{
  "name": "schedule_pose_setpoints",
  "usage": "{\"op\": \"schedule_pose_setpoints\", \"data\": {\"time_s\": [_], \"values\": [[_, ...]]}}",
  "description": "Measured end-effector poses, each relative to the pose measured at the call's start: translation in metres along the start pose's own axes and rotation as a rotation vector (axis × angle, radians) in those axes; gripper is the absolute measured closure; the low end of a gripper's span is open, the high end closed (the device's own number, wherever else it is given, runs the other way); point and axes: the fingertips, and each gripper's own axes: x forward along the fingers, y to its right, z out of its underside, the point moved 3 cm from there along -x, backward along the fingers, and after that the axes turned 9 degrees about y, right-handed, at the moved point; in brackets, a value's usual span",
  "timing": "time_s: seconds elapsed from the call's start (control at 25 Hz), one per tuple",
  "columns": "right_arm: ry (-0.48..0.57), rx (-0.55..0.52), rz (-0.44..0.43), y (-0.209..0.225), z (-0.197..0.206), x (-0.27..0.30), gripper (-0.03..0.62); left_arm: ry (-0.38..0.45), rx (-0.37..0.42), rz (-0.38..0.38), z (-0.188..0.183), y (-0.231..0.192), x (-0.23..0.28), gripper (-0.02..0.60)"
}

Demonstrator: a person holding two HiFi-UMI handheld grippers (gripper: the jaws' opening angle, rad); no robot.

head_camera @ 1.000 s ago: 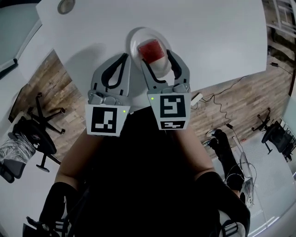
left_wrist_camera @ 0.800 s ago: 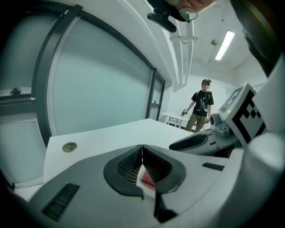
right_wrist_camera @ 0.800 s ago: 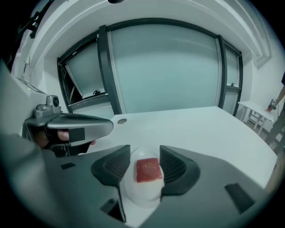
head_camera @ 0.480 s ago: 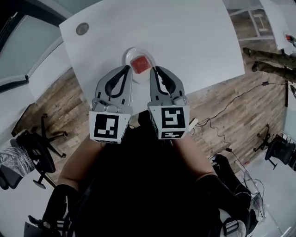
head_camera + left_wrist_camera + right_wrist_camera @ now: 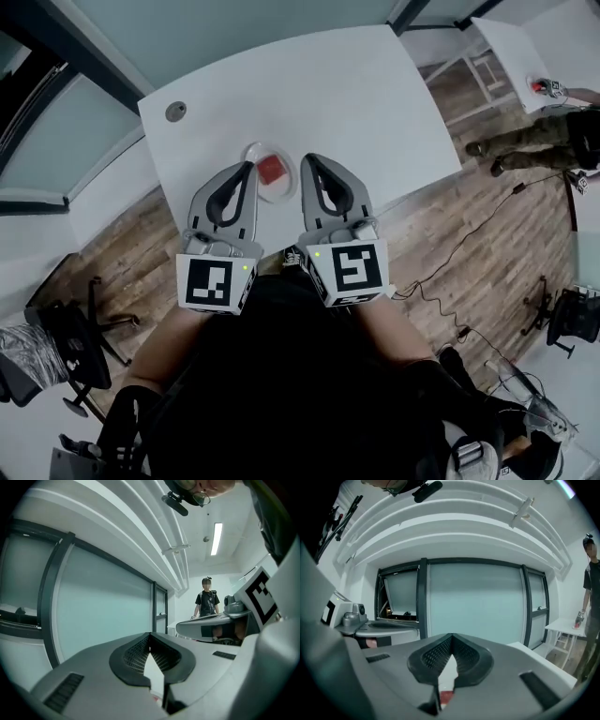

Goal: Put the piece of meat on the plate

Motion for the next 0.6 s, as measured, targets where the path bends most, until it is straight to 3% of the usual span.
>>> {"op": "schedule_pose_setpoints", "data": {"time_s": [0.28,0.6], "values": [[0.117,-0.035,-0.019,-0.007,-0.035,-0.009,0.591,0.083,0.022,0.003,-0.032,0.008,-0.004,0.578],[0.175,-0.062,-0.055,-0.014,-0.051,-0.009,0.591,0.123,0.046,-0.005,-0.051,0.008,-0.005,0.578]]}}
